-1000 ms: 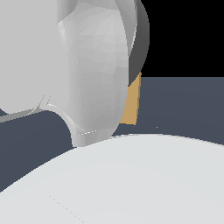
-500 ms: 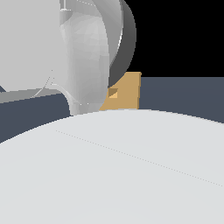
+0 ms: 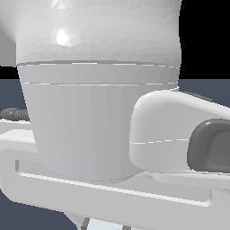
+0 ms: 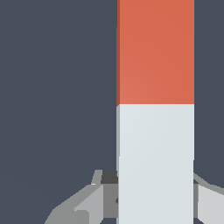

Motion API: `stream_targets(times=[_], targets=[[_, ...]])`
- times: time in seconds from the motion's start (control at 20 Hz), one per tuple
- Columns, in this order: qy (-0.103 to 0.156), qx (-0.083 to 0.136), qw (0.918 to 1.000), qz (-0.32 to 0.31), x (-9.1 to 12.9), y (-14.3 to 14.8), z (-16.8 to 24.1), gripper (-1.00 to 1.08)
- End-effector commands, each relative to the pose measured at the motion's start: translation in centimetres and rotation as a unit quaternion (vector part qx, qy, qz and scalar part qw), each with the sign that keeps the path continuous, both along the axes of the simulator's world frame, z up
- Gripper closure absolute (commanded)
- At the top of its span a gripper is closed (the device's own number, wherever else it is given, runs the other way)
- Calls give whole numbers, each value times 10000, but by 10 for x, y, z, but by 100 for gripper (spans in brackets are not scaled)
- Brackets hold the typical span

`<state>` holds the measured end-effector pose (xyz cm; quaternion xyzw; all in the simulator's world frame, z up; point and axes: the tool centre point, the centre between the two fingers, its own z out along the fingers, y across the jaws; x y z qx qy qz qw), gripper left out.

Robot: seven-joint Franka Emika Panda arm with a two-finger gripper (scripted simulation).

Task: Insert the peg into the horizontal hole in a box.

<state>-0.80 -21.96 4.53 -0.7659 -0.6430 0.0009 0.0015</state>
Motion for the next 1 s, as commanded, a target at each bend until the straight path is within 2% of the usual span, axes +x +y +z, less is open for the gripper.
stream_targets(times=[0.0, 0.6, 0.95], targets=[[-16, -2, 10000, -50, -5, 24, 10, 108], [-17, -3, 9995, -331, -28, 141, 55, 108], [-17, -7, 9990, -448, -33, 190, 74, 108]])
